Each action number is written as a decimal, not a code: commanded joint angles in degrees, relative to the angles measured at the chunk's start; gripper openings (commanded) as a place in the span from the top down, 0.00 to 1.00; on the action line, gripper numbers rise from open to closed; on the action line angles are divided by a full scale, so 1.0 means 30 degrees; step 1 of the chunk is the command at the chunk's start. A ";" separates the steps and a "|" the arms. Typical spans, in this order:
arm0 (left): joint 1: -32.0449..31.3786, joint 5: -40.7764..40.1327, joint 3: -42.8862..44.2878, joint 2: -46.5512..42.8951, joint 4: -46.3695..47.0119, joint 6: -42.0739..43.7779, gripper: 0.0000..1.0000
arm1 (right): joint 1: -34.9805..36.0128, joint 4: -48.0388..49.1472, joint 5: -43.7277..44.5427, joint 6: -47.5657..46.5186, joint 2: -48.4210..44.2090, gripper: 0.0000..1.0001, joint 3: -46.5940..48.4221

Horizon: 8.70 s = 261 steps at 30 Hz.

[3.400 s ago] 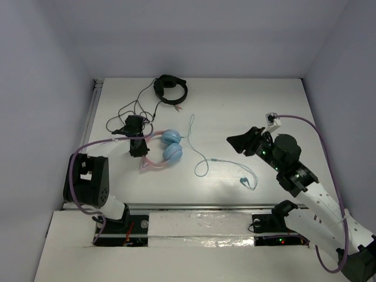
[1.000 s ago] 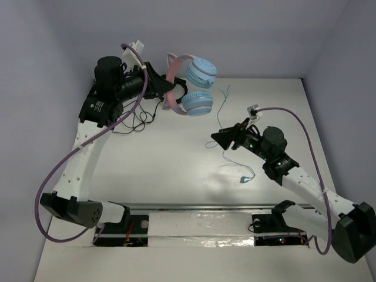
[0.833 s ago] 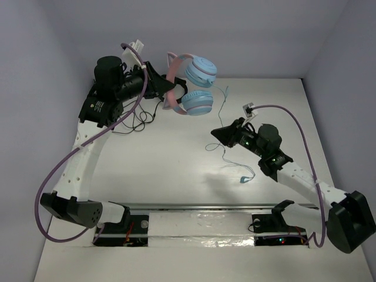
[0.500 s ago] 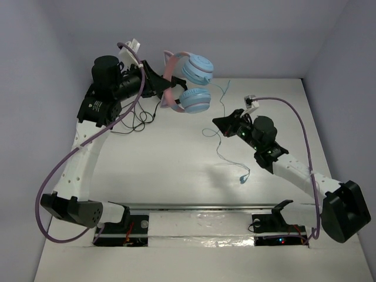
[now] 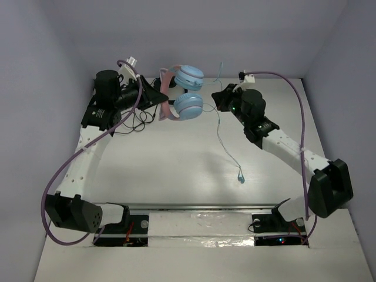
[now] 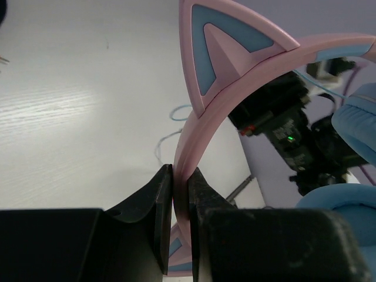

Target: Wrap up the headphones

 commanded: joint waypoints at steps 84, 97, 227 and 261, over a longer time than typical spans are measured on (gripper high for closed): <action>-1.1448 -1.7073 -0.7726 -0.1674 -0.2993 0.6804 1.00 | 1.3726 -1.9772 0.9118 -0.2325 -0.2389 1.00 0.6120; -1.1624 -1.5166 -0.7933 -0.2260 -0.4136 0.8443 1.00 | 1.0767 -1.9656 1.1700 -0.2823 -0.2770 1.00 0.4305; -0.4827 0.0832 0.4987 -0.0415 0.2486 0.1649 1.00 | 0.6136 0.3131 0.5402 0.2423 -0.2829 0.41 -0.9964; -0.1722 -0.7152 -0.0198 0.2280 0.9580 -0.5854 1.00 | 1.0030 -0.3158 0.0858 0.3622 -0.4030 1.00 -0.9703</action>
